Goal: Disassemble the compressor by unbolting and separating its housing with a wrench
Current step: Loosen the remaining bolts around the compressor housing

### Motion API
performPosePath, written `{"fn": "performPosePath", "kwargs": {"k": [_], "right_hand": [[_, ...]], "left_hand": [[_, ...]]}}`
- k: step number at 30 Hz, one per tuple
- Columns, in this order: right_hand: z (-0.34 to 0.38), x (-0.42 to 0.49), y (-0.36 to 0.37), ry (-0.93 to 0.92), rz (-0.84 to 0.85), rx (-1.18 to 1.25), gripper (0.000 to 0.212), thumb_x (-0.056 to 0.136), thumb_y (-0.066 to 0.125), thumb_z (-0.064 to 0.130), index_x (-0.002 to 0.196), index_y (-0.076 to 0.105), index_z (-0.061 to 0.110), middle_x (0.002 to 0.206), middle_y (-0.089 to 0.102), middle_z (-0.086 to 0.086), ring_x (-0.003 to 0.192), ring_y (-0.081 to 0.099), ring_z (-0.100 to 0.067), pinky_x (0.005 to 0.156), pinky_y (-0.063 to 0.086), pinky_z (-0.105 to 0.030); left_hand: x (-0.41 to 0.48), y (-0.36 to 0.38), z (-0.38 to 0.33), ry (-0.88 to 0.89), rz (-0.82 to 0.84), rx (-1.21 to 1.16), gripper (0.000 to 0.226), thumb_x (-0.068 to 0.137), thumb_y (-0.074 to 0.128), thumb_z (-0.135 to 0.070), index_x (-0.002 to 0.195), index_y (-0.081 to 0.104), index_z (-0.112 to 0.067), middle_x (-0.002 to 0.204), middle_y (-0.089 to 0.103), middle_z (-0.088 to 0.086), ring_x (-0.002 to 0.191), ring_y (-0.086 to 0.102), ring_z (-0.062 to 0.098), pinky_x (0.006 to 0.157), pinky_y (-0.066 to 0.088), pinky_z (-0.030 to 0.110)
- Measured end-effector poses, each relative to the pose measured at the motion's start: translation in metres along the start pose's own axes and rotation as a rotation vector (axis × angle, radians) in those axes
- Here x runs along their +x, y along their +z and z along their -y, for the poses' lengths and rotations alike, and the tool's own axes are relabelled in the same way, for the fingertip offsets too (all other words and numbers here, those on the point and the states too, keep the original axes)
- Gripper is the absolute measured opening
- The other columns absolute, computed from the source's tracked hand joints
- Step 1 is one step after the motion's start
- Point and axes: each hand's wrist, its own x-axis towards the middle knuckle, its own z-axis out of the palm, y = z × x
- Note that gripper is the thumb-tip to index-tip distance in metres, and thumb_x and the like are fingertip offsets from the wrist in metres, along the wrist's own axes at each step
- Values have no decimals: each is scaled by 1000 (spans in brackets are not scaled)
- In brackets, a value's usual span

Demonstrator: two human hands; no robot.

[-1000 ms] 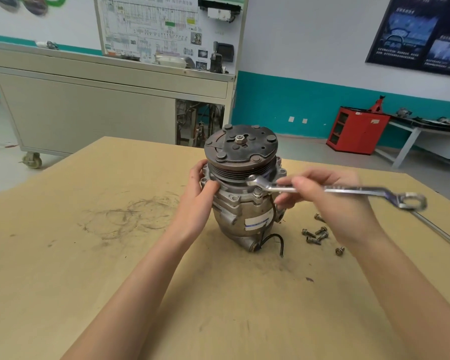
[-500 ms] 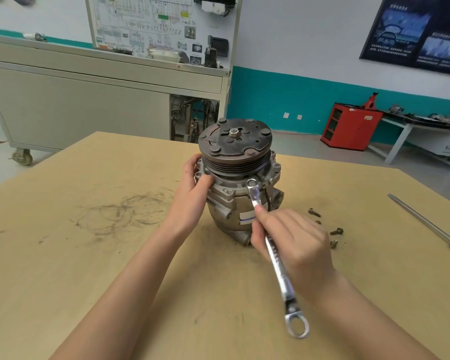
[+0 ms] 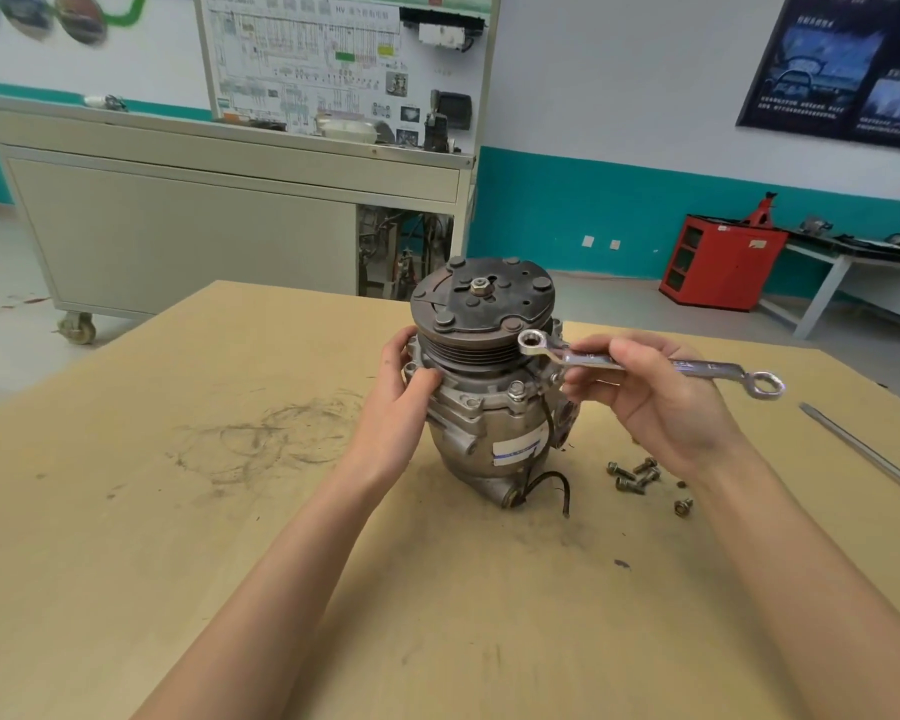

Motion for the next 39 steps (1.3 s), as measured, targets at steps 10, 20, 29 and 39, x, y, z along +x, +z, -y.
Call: {"fn": "performPosePath", "kwargs": {"k": [10, 20, 29, 39], "right_hand": [[-14, -52, 63, -962, -305, -1444, 29, 93, 57, 16, 81, 74, -4, 55, 61, -7, 44, 55, -21, 40, 45, -27], [-33, -51, 75, -880, -350, -1675, 20, 88, 58, 12, 82, 75, 2, 53, 54, -2, 44, 50, -18, 41, 36, -25], [-40, -54, 67, -838, -417, -1694, 23, 90, 55, 9, 78, 73, 0, 52, 53, -3, 43, 48, -17, 41, 36, -23], [-40, -52, 64, -960, -450, -1536, 22, 91, 56, 7, 82, 73, -3, 55, 57, -5, 45, 51, -17, 46, 40, -23]], "left_hand": [[0, 2, -1, 12, -10, -19, 49, 100, 40, -19, 146, 29, -28, 132, 47, -11, 107, 50, -9, 88, 42, 17], [-1, 2, -1, 14, -13, -9, 47, 100, 40, -21, 145, 29, -30, 138, 46, -8, 106, 50, -7, 83, 39, 11], [-1, 2, -3, 12, -20, 0, 47, 100, 40, -22, 145, 28, -30, 129, 47, -14, 109, 51, -3, 89, 43, 18], [-1, 4, -6, 8, -48, 20, 44, 99, 41, -22, 143, 32, -27, 130, 49, -13, 121, 50, 12, 103, 41, 34]]}}
